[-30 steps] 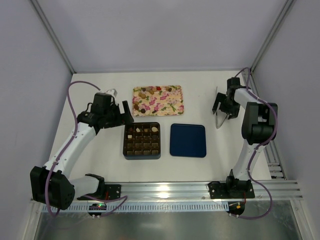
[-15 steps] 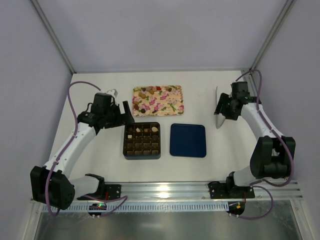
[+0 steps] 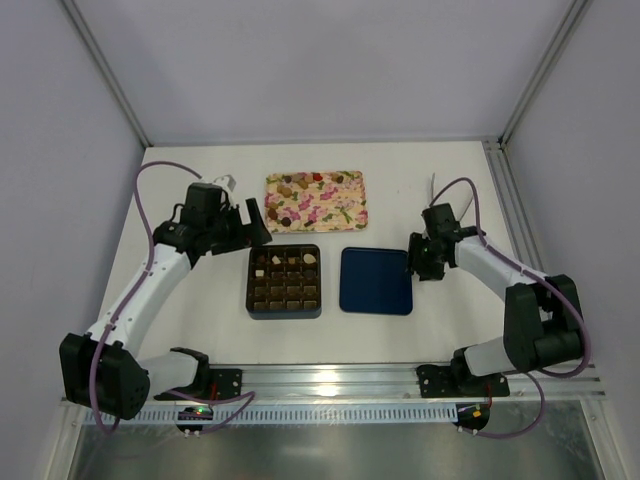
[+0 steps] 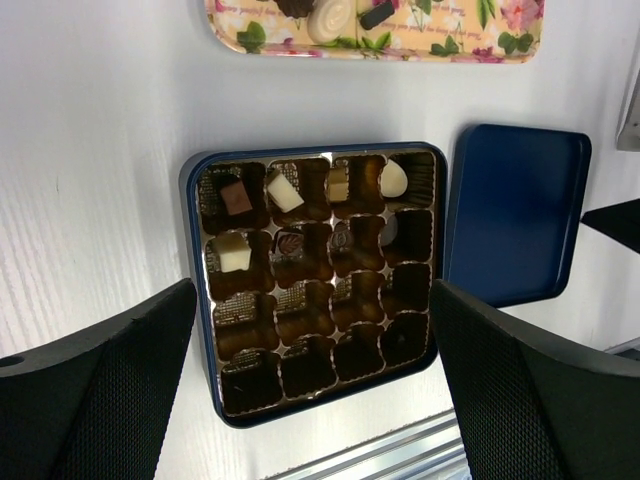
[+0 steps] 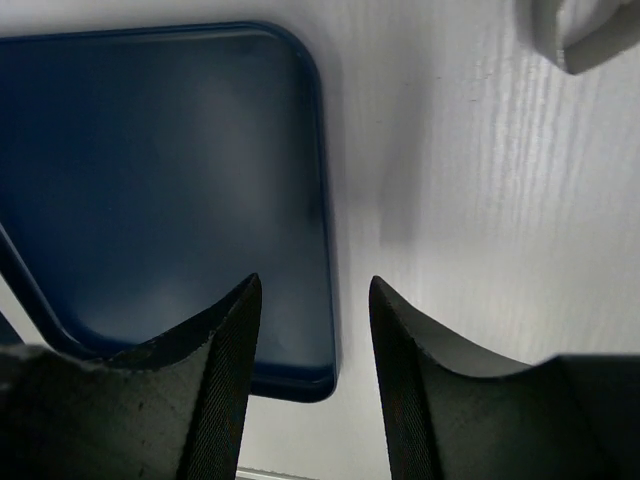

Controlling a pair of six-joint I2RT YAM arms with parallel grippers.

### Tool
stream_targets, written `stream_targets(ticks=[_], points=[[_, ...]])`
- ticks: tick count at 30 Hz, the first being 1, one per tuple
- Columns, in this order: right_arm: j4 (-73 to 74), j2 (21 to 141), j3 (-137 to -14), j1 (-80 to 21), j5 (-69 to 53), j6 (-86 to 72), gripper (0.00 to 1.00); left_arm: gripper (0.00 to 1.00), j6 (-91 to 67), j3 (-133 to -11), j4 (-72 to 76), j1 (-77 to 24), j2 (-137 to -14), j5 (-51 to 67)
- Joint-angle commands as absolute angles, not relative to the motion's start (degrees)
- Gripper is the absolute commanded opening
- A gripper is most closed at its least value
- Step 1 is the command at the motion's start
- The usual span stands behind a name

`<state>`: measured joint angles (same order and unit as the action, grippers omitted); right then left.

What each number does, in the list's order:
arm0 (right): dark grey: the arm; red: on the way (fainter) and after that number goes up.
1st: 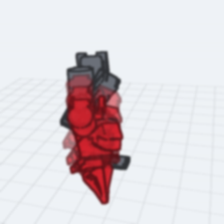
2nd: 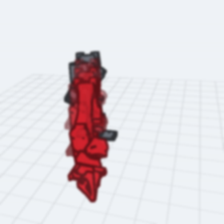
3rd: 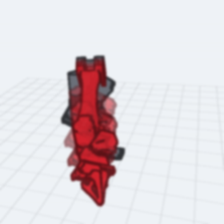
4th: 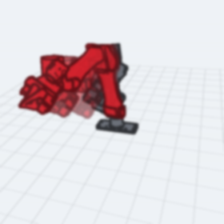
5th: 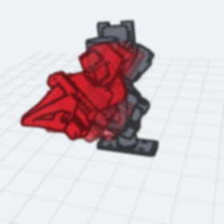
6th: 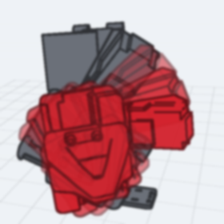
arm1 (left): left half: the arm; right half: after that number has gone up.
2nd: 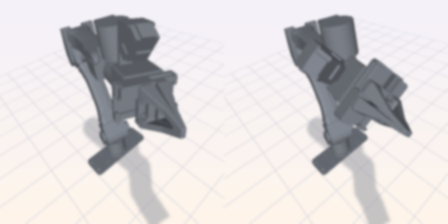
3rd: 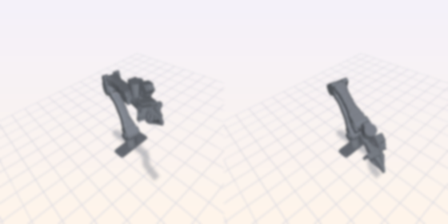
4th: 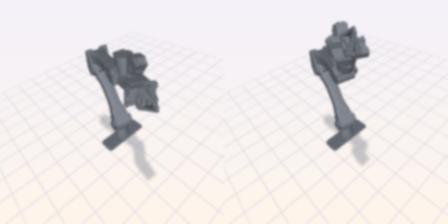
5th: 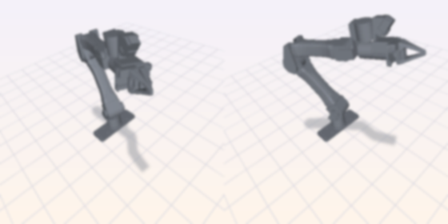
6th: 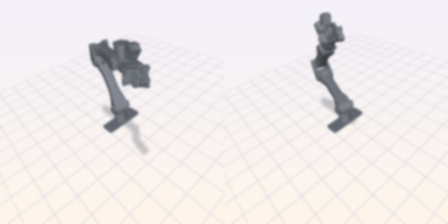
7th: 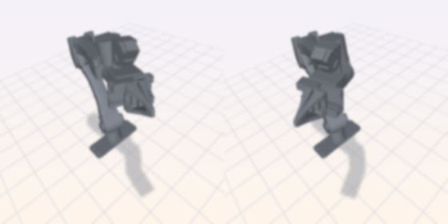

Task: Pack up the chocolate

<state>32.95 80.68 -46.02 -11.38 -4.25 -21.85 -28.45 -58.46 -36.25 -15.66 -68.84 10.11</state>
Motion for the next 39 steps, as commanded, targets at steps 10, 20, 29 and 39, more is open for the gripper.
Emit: stream_targets(ticks=[10,20,29,39], points=[[25.32,87.27,-45.62,-13.01,-2.02,-23.55,0.38,0.96,-29.97,-63.37,-35.16,-18.98,-68.2,13.62],[23.99,90.27,-46.05,-13.1,-3.08,-23.56,0.12,0.96,-33.83,-68.02,-30.85,-30.49,-76.54,13.97],[27.42,83.77,-47.9,-12.39,-5.18,-22.41,0.04,0.92,-35.77,-72.15,-27.34,-35.33,-87.09,15.73],[31.72,76.65,-50.71,-9.32,-9.22,-21.01,0.04,0.89,-36.3,-77.25,-25.58,-36.3,-96.85,19.42]])
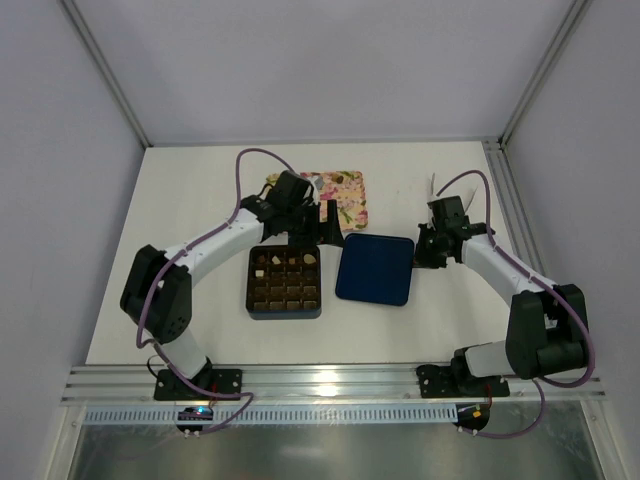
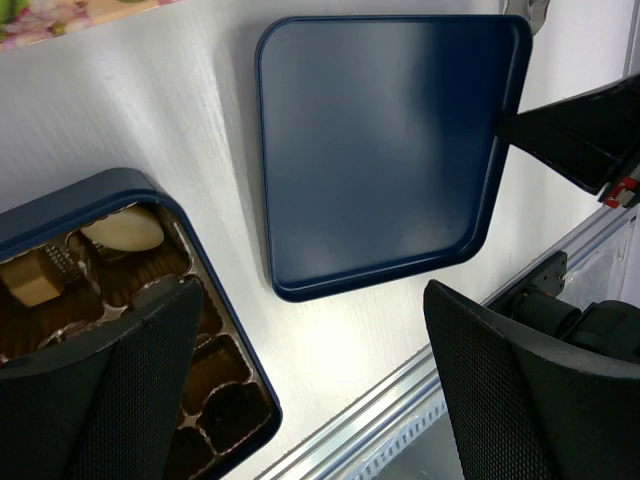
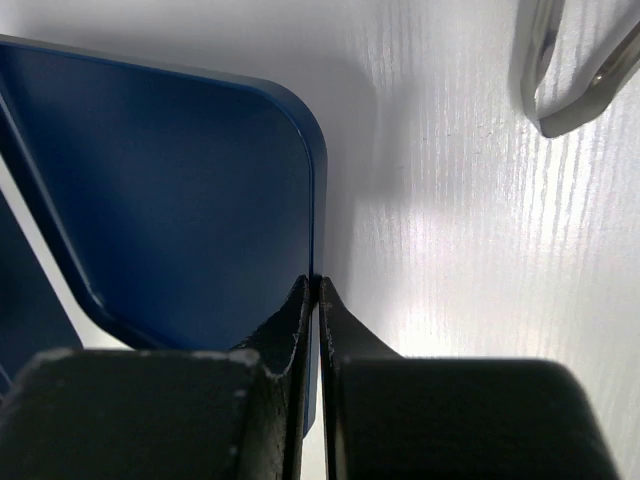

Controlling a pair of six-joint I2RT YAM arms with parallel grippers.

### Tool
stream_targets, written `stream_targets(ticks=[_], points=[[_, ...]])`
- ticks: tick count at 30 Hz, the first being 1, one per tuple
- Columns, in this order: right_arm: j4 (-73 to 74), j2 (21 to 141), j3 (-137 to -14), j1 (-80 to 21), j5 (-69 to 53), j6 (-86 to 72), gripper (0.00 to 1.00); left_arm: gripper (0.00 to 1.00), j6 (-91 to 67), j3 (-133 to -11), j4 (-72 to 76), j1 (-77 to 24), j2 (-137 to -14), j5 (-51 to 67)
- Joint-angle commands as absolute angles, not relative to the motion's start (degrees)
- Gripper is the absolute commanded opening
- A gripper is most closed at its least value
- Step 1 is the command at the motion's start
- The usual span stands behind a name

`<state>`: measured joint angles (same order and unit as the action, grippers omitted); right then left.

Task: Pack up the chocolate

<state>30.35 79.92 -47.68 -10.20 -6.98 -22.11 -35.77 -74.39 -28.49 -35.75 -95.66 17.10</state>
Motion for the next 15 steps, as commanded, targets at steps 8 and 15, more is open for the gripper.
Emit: stream_targets(ticks=[8,15], points=[[34.1,73.13,-52.56,-7.03,-11.95,-20.39,0.04,0.88,-36.65,-79.63,-24.87,-36.83,-102.82,20.57],[34.98,71.46,-53.17,-5.37,-15.02,-20.39,0.04,0.87,-37.62,-80.86,-23.12,-37.09,-106.96,22.32]])
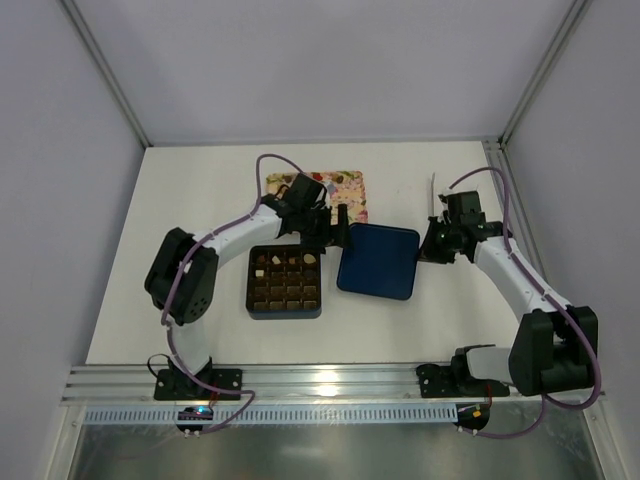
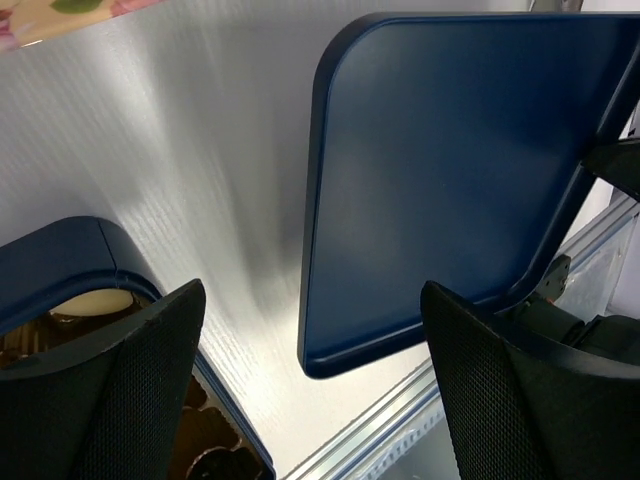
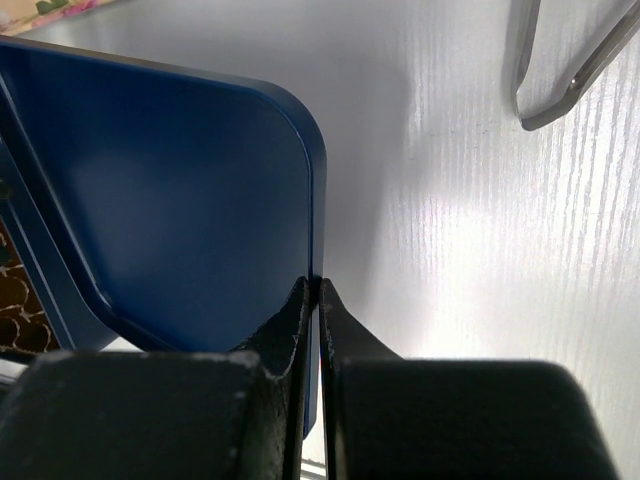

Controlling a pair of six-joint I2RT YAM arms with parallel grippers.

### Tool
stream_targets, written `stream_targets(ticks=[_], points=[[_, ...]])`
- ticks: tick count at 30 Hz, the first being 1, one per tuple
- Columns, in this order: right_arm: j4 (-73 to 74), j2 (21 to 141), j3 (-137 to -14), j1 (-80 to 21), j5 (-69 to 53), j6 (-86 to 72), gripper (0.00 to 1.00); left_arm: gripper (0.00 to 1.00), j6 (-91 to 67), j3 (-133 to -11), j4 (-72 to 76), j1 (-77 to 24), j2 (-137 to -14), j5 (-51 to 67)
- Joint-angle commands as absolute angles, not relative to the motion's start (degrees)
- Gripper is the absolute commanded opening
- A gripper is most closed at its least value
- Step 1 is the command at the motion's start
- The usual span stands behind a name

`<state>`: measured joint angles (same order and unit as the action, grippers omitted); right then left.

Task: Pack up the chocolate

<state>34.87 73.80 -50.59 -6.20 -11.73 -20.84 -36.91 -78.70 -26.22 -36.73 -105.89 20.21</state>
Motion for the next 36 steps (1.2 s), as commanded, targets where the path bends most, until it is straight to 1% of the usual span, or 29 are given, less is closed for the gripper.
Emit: stream_targets(ticks=[1,4,8,13,16,19,20,22,23,25,26,27,28,30,31,32,33,34,35,36], points=[[35.07,71.02,-53.17,-5.19,-15.99,-20.39,0.04,0.86,-37.7,-80.95,-22.42,-37.0,-107.22,22.59],[35.42,70.58,-53.44,-4.49,-17.48,-20.48,0.04,0.86,-38.66,-80.42,-20.84,-37.09,-108.28,24.6],[35.16,69.88,-53.53,-4.22,-20.21,-21.09,0.04,0.84,-42.09,-78.58,-13.99,-37.09,-108.37,28.64],[34.37,69.52,-53.0,-4.22,-21.44,-22.15,0.04,0.77,-46.57,-76.12,-6.17,-37.09,-108.28,34.53],[33.32,69.17,-52.21,-4.22,-22.06,-22.85,0.04,0.69,-50.0,-74.01,-1.51,-37.09,-107.23,37.0],[32.61,68.82,-51.68,-4.22,-23.11,-23.47,0.04,0.54,-52.47,-72.69,1.13,-37.09,-106.44,38.49],[32.52,68.73,-51.51,-4.31,-23.2,-23.47,0.04,0.46,-53.17,-72.42,1.58,-37.09,-106.26,38.58],[32.43,68.12,-51.24,-4.31,-23.2,-23.55,0.04,0.37,-53.79,-71.55,2.72,-37.09,-105.91,39.02],[32.34,68.12,-51.07,-4.22,-23.03,-23.55,0.04,0.3,-54.49,-71.19,3.16,-37.09,-105.65,39.46],[32.26,67.59,-50.98,-4.31,-22.85,-23.47,0.04,0.23,-55.1,-70.93,4.13,-37.0,-105.47,39.81],[32.26,67.5,-50.8,-4.22,-22.59,-23.47,0.04,0.14,-55.37,-70.75,4.22,-37.09,-105.56,40.34],[32.26,67.24,-50.8,-4.39,-22.5,-23.29,0.04,0.1,-55.98,-70.75,4.39,-37.09,-105.73,40.52],[32.26,66.89,-50.71,-4.39,-21.8,-23.2,0.07,0.0,-56.25,-70.84,4.39,-37.09,-105.65,40.69],[32.43,66.1,-50.71,-4.66,-20.57,-22.59,0.2,0.0,-56.86,-70.93,4.39,-37.0,-105.56,41.22],[32.61,64.96,-50.71,-5.44,-19.52,-22.15,0.36,0.0,-57.65,-71.01,4.31,-37.0,-105.47,41.48],[32.69,64.17,-50.89,-6.06,-16.99,-21.8,0.43,0.0,-58.09,-71.1,4.13,-36.65,-105.38,41.66],[32.96,63.29,-51.06,-6.93,-14.53,-20.84,0.54,0.0,-59.23,-71.1,3.35,-36.39,-105.12,41.92],[33.66,62.24,-52.11,-10.68,-11.8,-20.22,0.58,0.0,-59.76,-71.1,2.82,-36.04,-104.94,42.1],[34.1,59.96,-52.55,-13.07,-5.34,-19.34,0.62,0.0,-60.2,-71.19,2.12,-34.99,-104.85,42.36],[34.45,58.98,-53.17,-15.97,-2.75,-18.38,0.68,0.0,-60.73,-71.28,0.54,-34.46,-104.68,43.32]])
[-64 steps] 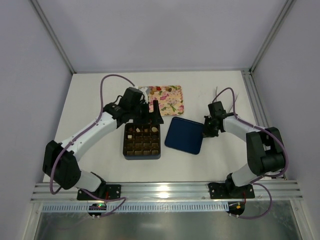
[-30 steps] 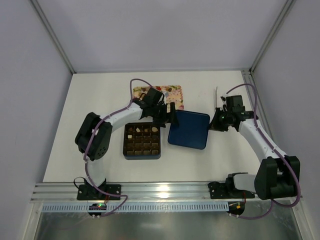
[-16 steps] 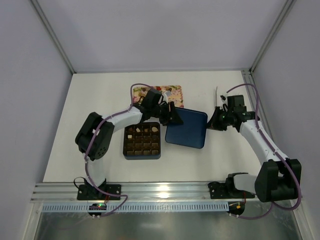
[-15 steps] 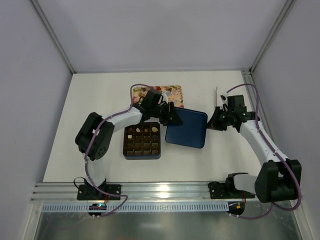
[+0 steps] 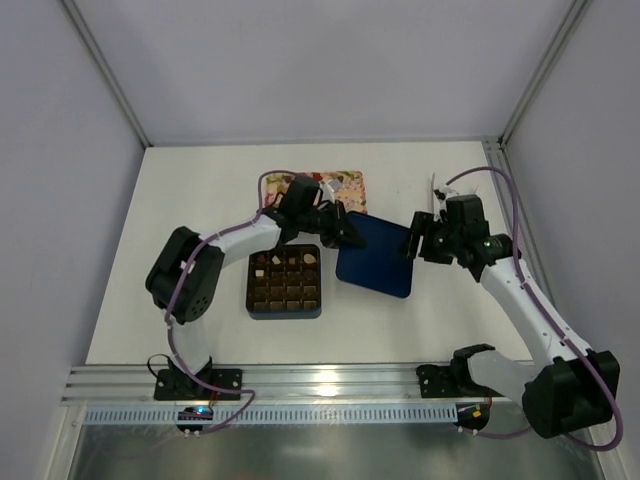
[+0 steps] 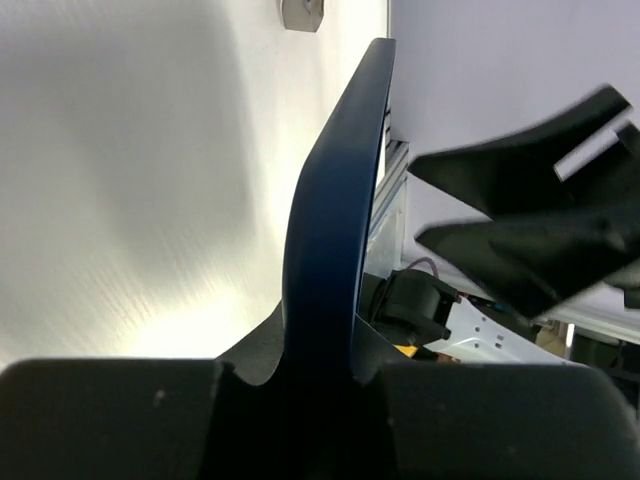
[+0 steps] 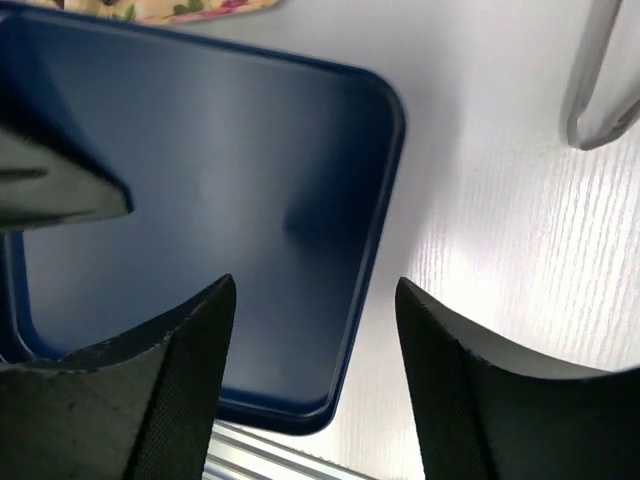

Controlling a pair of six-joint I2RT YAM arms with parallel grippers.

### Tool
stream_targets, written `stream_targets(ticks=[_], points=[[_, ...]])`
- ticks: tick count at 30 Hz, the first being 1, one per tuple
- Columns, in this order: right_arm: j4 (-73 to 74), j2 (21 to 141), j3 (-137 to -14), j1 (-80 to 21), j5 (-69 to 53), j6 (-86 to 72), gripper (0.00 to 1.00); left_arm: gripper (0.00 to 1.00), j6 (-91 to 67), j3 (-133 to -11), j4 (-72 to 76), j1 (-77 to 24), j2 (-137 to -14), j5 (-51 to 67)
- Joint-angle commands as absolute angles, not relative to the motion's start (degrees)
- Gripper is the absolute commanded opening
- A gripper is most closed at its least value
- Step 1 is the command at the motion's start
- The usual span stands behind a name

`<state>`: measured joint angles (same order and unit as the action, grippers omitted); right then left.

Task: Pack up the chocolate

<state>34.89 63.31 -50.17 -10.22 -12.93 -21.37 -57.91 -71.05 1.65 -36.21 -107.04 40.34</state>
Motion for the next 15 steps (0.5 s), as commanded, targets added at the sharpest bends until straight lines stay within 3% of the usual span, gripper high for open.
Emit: stream_targets(ticks=[1,9,15], points=[[34.71,58.1,-54.22,-18.61,-0.98,-17.59,0.69,0.0,-61.52,-71.28,0.18,-33.84,-104.68,43.85],[34.36,50.27,-53.96,-51.12,19.57,-13.28,0.7,0.0,-62.93,-72.77,-10.81,-29.45,-104.5,48.43],[37.61,57.72,-57.73,-69.83,33.03,-8.53,0.69,0.0,-65.82,-71.81,-11.69,-29.18,-104.15,49.22]])
